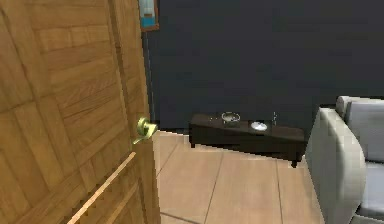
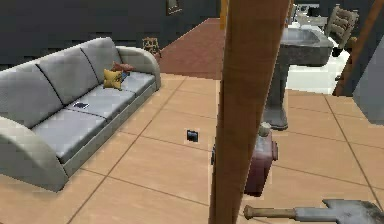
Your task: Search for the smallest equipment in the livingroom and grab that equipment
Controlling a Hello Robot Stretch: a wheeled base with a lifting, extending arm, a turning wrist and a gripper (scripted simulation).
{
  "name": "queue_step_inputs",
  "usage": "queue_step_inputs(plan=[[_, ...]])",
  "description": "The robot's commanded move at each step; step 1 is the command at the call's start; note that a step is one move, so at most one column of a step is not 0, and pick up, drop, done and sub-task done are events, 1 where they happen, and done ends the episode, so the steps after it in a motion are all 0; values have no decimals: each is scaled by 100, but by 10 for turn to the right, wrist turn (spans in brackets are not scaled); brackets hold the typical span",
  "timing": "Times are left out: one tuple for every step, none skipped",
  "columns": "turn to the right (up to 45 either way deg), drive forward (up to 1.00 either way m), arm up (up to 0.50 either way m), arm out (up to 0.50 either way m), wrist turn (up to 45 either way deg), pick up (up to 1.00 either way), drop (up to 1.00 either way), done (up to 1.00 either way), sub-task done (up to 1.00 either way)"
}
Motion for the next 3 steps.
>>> queue_step_inputs(plan=[[-150,0,0,0,0,0,0,0,0],[0,20,0,0,0,0,0,0,0],[450,0,0,0,0,0,0,0,0]])
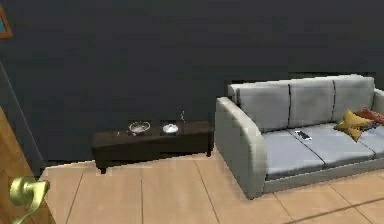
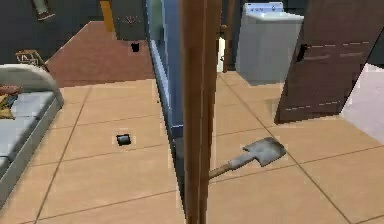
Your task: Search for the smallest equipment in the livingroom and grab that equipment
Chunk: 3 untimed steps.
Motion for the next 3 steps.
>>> queue_step_inputs(plan=[[450,0,0,0,0,0,0,0,0],[-300,0,0,0,0,0,0,0,0],[0,30,0,0,0,0,0,0,0]])
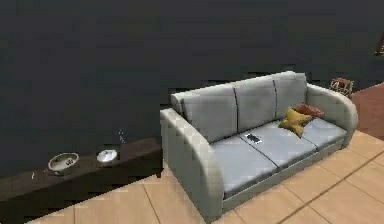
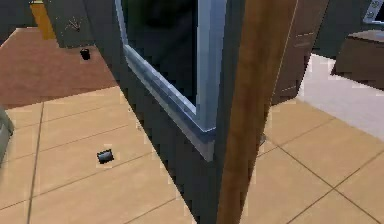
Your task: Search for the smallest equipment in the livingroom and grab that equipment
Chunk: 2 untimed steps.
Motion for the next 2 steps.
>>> queue_step_inputs(plan=[[330,0,0,0,0,0,0,0,0],[0,95,0,0,0,0,0,0,0]])
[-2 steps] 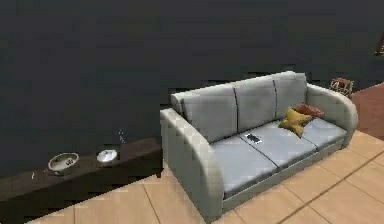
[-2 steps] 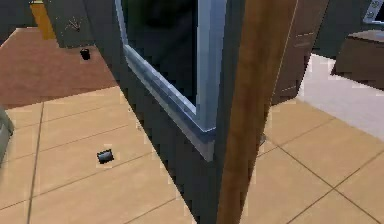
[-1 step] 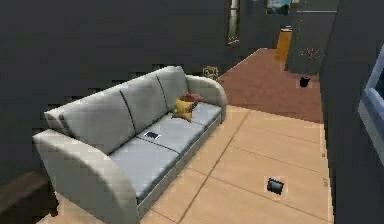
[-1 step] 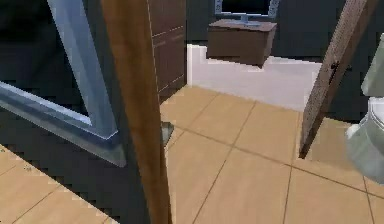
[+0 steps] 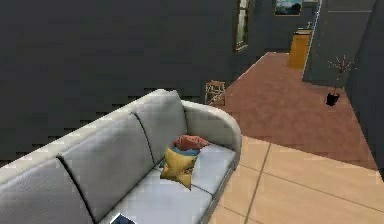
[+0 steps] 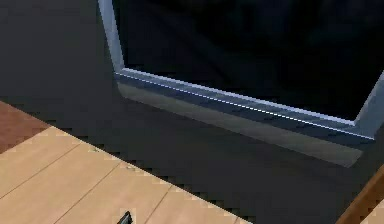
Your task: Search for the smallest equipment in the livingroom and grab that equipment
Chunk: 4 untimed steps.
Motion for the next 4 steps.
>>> queue_step_inputs(plan=[[450,0,0,0,0,0,0,0,0],[0,5,0,0,0,0,0,0,0],[-450,0,0,0,0,0,0,0,0],[-450,0,0,0,0,0,0,0,0]])
